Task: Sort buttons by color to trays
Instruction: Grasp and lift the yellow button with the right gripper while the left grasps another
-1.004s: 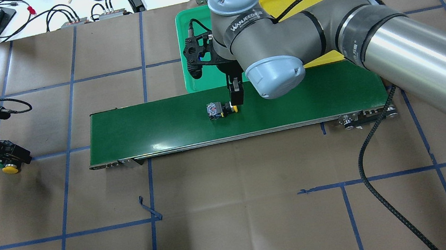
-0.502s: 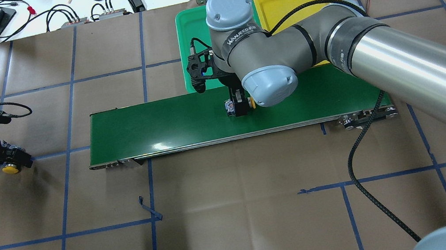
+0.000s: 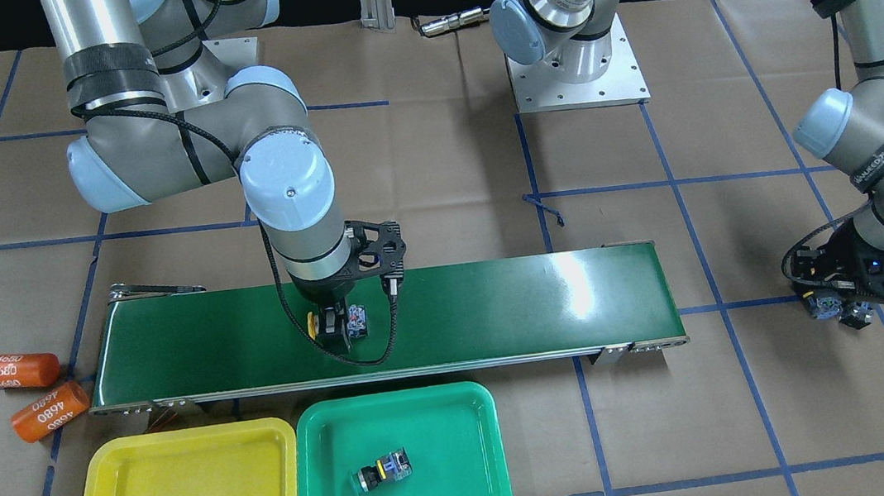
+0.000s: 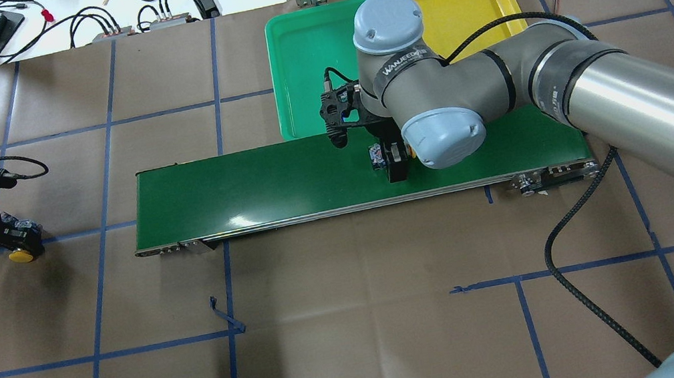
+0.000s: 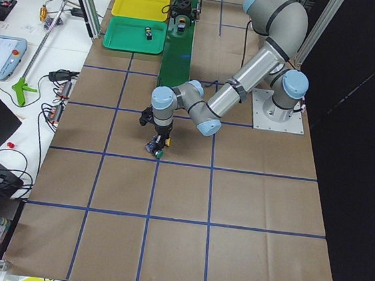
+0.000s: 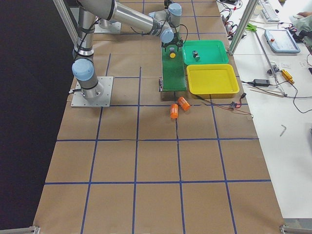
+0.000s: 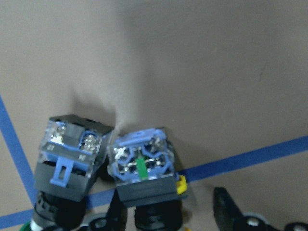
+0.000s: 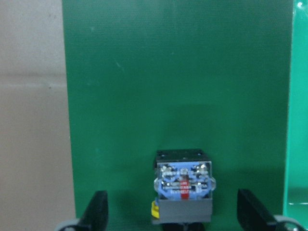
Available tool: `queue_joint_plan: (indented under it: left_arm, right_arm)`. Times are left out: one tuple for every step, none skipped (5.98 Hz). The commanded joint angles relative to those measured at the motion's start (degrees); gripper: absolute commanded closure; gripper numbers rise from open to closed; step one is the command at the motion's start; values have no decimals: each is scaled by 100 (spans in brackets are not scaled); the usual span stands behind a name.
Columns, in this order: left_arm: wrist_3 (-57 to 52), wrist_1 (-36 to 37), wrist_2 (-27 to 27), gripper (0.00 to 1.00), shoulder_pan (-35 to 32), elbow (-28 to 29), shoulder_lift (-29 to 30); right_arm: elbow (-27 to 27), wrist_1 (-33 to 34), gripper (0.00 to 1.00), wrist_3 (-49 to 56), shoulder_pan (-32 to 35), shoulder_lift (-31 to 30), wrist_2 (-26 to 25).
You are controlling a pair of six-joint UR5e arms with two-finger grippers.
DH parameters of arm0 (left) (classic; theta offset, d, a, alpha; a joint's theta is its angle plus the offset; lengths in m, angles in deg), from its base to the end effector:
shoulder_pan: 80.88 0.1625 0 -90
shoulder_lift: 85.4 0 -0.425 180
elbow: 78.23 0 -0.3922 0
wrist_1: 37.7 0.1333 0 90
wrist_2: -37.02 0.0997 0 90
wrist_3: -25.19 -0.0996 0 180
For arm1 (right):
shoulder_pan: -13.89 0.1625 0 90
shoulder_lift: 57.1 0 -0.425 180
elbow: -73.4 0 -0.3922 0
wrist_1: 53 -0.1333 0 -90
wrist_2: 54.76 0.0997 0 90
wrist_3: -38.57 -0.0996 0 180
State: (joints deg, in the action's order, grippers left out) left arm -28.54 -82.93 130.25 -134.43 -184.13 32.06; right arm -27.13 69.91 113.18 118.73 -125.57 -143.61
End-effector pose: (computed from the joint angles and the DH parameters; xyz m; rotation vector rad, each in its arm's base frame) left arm 0.2438 -0.5450 0.1734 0.4623 3.0493 0.0348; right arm 0.2818 -0.5352 0.2516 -2.2037 2.2247 -0.0358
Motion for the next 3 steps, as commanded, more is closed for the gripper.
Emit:
queue_joint_plan:
  left_arm:
    - [-23, -11, -15, 100, -24, 0, -108]
    - [-119, -55, -76, 100, -163, -44, -309]
    - [-590, -142, -76, 100, -461, -157, -615]
  right_arm:
    - [-317, 4, 29, 97, -313, -210, 17]
    - [-379, -4, 46, 516, -472, -289, -9]
    - [-440, -4, 65, 607, -578, -350, -61]
